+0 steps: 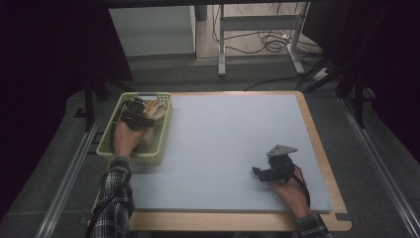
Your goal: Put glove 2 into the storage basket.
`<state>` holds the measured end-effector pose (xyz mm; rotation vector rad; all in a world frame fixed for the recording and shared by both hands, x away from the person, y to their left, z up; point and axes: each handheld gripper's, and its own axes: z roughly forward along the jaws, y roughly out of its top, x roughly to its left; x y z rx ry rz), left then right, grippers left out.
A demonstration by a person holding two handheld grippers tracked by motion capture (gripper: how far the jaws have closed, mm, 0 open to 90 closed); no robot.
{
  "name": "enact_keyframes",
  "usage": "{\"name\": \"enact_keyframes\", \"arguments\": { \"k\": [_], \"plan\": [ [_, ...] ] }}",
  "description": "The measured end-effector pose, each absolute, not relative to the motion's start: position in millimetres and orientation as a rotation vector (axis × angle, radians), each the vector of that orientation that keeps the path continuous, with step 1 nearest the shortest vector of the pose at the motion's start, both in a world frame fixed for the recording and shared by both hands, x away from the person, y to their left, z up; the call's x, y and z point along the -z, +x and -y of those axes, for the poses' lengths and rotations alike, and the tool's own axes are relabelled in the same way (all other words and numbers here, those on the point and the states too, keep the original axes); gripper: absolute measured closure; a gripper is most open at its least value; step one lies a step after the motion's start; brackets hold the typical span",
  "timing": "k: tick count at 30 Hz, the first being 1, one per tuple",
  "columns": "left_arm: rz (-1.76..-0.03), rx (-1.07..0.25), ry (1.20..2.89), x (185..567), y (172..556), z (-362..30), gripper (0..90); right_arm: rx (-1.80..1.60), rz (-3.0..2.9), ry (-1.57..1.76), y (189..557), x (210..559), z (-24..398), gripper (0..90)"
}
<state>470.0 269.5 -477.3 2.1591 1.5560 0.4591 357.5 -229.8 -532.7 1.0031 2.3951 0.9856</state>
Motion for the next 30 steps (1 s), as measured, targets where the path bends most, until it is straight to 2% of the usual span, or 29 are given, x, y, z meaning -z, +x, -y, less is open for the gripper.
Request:
{"name": "enact_keyframes", "arguments": {
  "k": [13, 20, 24, 30],
  "plan": [
    [-1.565, -0.417, 2.220, 490.0, 479.6, -252.3, 50.7, -0.988, -2.395, 1.005, 357.4, 532.8, 229.7, 14.1],
    [-1.572, -0.340, 2.256, 499.8, 482.8, -248.4, 48.7, -0.984, -2.396, 1.003, 357.4, 532.6, 229.9, 14.1],
    [-1.606, -0.251, 2.272, 508.4, 486.1, -249.4, 41.7, -0.985, -2.396, 1.005, 357.3, 532.6, 229.8, 14.1],
    [-1.656, -0.215, 2.244, 508.9, 485.3, -258.1, 22.4, -0.987, -2.395, 1.004, 357.4, 532.8, 229.7, 14.1]
  ]
}}
